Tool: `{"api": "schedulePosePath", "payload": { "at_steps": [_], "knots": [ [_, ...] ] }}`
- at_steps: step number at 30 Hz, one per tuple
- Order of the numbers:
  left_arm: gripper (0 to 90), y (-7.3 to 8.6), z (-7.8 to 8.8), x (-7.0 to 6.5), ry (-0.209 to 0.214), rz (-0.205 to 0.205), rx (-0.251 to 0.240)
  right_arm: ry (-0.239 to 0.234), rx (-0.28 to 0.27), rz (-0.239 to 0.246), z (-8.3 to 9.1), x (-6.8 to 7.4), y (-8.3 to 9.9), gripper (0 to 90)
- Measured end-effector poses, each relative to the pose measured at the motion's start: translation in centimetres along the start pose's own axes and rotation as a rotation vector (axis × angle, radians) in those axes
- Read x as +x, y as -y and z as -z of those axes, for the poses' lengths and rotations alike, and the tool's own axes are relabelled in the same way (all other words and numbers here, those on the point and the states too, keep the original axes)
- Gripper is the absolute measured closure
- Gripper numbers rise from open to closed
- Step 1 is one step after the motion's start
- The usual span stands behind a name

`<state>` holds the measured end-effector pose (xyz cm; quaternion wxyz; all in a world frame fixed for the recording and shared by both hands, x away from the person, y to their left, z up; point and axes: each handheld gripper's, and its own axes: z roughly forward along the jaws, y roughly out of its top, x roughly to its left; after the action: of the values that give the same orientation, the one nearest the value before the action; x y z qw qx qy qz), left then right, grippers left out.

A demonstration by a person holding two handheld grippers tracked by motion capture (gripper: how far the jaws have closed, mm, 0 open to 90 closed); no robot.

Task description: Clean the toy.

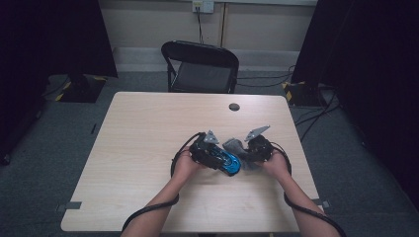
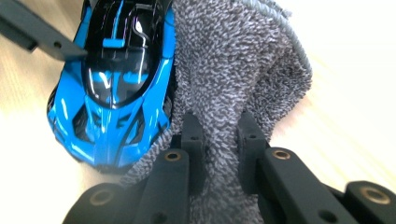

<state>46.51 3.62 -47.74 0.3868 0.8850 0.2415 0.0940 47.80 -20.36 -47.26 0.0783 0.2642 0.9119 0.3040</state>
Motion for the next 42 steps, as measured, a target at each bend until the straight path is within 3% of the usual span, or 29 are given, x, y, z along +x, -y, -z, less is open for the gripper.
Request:
{"api": "schedulePosePath", "payload": {
  "at_steps": [21,28,33,42],
  "knots": [
    [16.3,0.0,0.0,0.0,-0.001,-0.010,0.004,0.023,0.002,0.021,2.3,1.3,2.9,77.9],
    [16.3,0.0,0.0,-0.1,-0.007,-0.016,0.009,-0.001,-0.003,0.010,3.2,2.0,4.1,77.9],
    [16.2,-0.1,0.0,-0.2,-0.011,-0.021,0.016,-0.009,0.007,0.024,3.9,2.5,4.4,77.9],
    [16.3,-0.1,0.0,-0.2,-0.012,-0.023,0.016,-0.015,-0.023,0.018,5.6,2.9,4.4,78.0]
  ]
}}
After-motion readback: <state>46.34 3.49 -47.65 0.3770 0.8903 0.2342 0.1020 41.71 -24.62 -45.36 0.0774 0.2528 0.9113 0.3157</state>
